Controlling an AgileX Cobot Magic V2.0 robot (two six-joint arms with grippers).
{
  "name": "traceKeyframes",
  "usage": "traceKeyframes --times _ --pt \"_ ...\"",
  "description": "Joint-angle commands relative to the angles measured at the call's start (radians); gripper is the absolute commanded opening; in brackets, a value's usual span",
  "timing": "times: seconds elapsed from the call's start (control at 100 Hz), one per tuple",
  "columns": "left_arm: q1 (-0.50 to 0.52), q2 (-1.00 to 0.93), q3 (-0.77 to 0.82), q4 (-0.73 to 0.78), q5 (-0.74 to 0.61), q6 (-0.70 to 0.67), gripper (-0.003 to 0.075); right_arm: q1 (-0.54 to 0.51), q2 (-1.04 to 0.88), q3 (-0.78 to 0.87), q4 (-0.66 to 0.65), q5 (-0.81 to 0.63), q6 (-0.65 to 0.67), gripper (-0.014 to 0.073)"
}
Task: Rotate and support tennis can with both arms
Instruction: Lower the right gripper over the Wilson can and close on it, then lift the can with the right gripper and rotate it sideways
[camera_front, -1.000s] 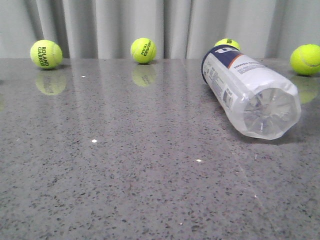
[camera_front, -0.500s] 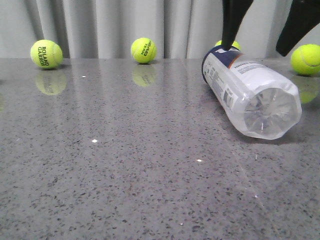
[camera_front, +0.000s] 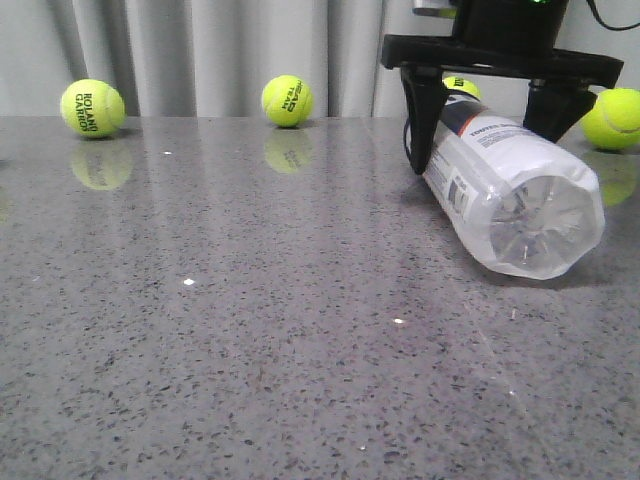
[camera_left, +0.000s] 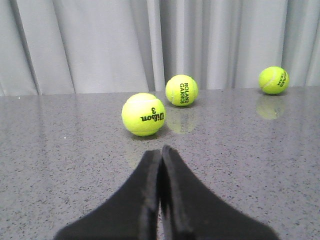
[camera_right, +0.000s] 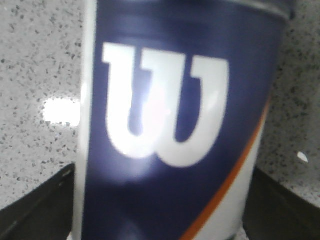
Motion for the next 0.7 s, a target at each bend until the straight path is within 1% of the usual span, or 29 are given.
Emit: traceKeyframes --times 0.0,0.1,0.14,0.29,0.36,0.41,0.53,0.62,0.69 --pt "0.000 -0.032 0.044 -0.001 -0.076 -0.003 -0.0020 -0.002 -0.047 -0.036 -0.001 -0.020 0.000 0.0623" --pt "0.000 -0.032 0.044 -0.001 -0.076 -0.003 -0.0020 -0.002 -0.047 -0.042 -0.001 -0.020 0.000 0.0619" --pt "0.000 -0.032 0.044 -0.001 -0.076 -0.003 -0.0020 -0.002 -0.047 -0.043 -0.001 -0.020 0.001 0.0601" --pt "0.000 -0.032 0.044 -0.001 -0.076 -0.003 -0.0020 -0.002 -0.047 -0.043 -0.001 -0.020 0.001 0.0451" --pt "0.000 -0.032 0.044 -0.001 -0.076 -0.003 -0.0020 -0.002 -0.047 -0.043 -0.001 -0.020 0.001 0.0397" --pt "0.000 -0.032 0.044 -0.001 -0.076 -0.003 -0.0020 -0.002 -0.047 -0.046 -0.001 -0.020 0.001 0.0375" --pt "0.000 -0.032 0.044 -0.001 -0.076 -0.003 -0.0020 -0.002 -0.049 -0.088 -0.001 -0.009 -0.018 0.0370" --pt "0.000 -0.032 0.044 -0.001 -0.076 -0.003 -0.0020 0.005 -0.051 -0.154 -0.001 0.027 -0.079 0.0370" --pt "0.000 -0.032 0.044 -0.001 -0.076 -0.003 -0.0020 0.018 -0.051 -0.212 -0.001 0.054 -0.162 0.0370"
